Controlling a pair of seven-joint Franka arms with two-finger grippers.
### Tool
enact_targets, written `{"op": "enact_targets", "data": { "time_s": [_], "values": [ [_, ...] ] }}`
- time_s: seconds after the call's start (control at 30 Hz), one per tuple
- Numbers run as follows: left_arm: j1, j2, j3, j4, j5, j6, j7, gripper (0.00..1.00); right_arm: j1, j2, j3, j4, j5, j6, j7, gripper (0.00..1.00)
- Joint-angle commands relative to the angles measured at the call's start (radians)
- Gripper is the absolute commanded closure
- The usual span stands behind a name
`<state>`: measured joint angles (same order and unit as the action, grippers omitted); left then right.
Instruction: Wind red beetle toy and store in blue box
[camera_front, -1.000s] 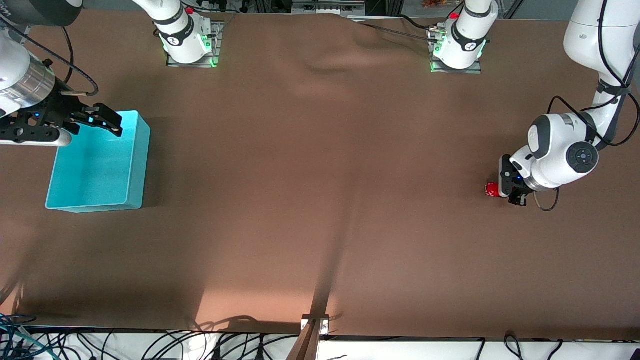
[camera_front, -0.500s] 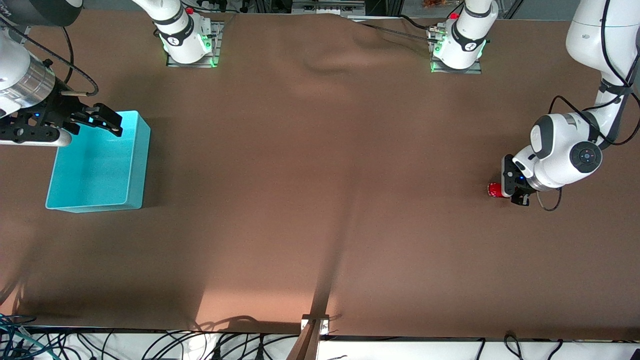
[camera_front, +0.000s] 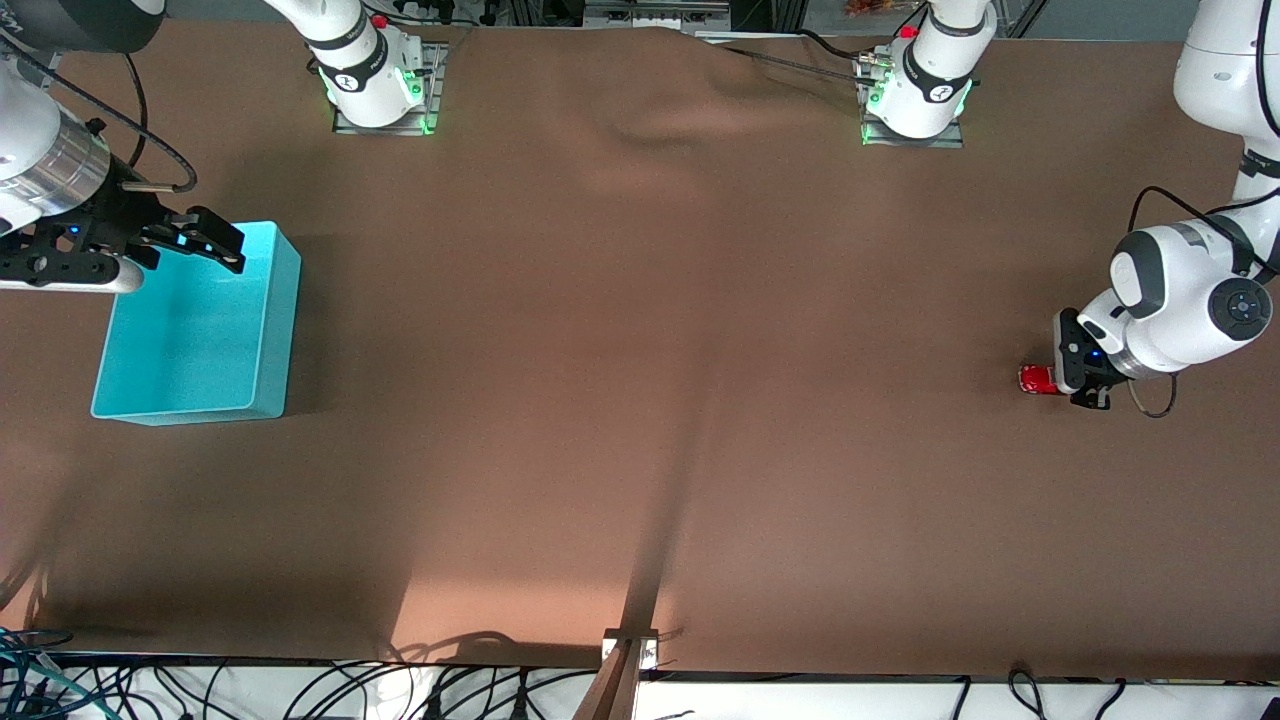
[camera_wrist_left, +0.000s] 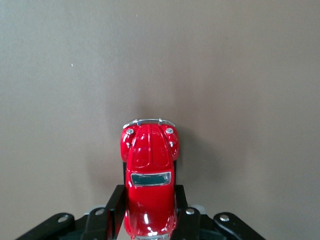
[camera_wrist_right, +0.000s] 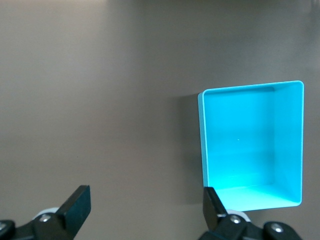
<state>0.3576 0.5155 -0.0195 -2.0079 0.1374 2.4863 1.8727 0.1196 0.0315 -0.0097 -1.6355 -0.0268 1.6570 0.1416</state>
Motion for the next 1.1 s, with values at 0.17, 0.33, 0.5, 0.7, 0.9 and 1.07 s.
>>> {"op": "enact_targets", "data": {
  "time_s": [0.17, 0.33, 0.5, 0.7, 0.9, 1.07],
  "values": [
    [0.037, 0.084, 0.020, 0.041, 0.021, 0.006, 0.048, 0.93, -0.005, 0.007, 0.000, 0.023, 0.018, -0.020, -0.004, 0.00],
    [0.046, 0.083, 0.026, 0.046, 0.019, 0.006, 0.057, 0.93, -0.005, 0.007, 0.000, 0.023, 0.018, -0.020, -0.004, 0.00],
    [0.046, 0.083, 0.026, 0.054, 0.019, 0.006, 0.060, 0.92, -0.006, 0.007, 0.000, 0.025, 0.018, -0.020, -0.004, 0.00],
    [0.057, 0.080, 0.026, 0.054, 0.007, 0.006, 0.054, 0.00, -0.005, 0.007, 0.000, 0.023, 0.018, -0.019, -0.004, 0.00],
    [0.057, 0.069, 0.026, 0.057, 0.005, 0.006, 0.049, 0.00, -0.005, 0.007, 0.000, 0.023, 0.018, -0.019, -0.004, 0.00],
    [0.057, 0.069, 0.026, 0.057, 0.005, 0.006, 0.049, 0.00, -0.005, 0.007, 0.000, 0.023, 0.018, -0.020, -0.004, 0.00]
  ]
}}
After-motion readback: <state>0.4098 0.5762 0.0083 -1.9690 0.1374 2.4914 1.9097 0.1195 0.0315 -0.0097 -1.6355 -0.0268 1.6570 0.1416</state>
